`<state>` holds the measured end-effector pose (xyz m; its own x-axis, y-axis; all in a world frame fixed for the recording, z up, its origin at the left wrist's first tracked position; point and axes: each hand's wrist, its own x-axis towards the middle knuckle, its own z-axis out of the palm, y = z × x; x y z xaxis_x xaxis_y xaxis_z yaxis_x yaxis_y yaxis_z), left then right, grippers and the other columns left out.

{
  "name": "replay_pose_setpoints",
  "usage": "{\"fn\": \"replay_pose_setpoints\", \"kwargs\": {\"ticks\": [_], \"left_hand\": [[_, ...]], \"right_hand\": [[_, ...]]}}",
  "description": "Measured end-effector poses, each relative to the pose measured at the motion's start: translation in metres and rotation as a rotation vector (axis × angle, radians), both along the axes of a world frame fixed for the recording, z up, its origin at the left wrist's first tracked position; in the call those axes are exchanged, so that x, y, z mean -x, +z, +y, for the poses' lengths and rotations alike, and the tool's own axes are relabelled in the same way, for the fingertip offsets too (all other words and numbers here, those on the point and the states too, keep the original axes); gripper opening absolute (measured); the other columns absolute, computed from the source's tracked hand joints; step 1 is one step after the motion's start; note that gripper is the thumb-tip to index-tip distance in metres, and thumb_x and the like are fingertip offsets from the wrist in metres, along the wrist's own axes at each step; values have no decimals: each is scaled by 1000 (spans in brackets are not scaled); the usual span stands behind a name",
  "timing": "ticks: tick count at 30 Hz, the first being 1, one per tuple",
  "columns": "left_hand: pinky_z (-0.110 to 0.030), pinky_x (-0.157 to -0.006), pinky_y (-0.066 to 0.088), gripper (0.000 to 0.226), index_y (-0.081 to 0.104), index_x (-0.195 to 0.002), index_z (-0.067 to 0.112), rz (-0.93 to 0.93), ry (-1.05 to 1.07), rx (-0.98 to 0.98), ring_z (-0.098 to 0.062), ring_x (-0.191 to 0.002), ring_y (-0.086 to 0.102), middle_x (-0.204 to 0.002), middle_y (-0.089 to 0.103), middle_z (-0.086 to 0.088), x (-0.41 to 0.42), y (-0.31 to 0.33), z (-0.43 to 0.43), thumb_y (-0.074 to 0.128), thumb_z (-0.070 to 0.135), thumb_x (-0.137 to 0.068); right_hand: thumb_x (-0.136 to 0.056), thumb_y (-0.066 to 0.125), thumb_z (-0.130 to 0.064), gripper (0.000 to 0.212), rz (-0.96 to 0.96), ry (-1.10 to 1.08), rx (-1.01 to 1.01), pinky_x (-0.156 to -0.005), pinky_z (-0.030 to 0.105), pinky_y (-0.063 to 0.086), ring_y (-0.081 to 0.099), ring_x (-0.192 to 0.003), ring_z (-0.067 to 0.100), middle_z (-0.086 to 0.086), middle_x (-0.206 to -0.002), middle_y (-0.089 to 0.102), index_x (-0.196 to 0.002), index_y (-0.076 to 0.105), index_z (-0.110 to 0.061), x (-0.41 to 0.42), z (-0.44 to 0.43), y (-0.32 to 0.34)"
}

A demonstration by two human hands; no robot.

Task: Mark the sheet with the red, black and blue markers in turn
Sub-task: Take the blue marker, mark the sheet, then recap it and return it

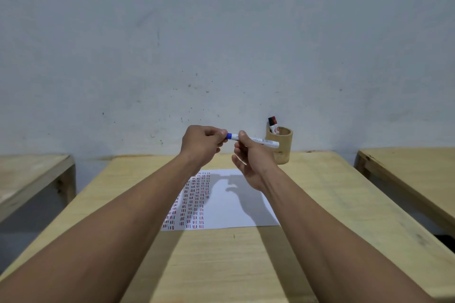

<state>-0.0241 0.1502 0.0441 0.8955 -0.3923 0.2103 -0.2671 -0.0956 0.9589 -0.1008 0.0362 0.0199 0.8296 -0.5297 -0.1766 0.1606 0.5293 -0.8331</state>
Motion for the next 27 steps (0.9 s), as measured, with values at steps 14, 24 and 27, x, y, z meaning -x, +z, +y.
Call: {"fn": "replay_pose_setpoints", "kwargs": {"ticks": [14,24,27], "left_hand": [[-45,-86,60,17,77,-81,15,-58,40,1,-20,-77,68,-86,77,-9,3,8,-27,68,25,-90],[-43,-86,58,33,72,-108,19,-132,46,-30,-21,-88,68,-90,75,3,0,39,-77,45,36,-98],[-43,-94,54,35,68,-120,16,-116,63,-96,-23,-100,67,-103,73,-1,-7,23,-98,42,27,-99]], "right_hand": [[-98,62,-14,50,89,-241,490,-52,28,59,65,-56,18,14,-86,65,-144,44,-12,6,-20,21],[-98,60,-33,17,402,-268,1245,-53,30,40,58,-62,15,-3,-73,65,-98,73,-22,16,-87,40],[-98,61,-33,23,344,-293,1165,-56,33,44,63,-61,18,2,-72,70,-93,77,-17,16,-112,49]]}}
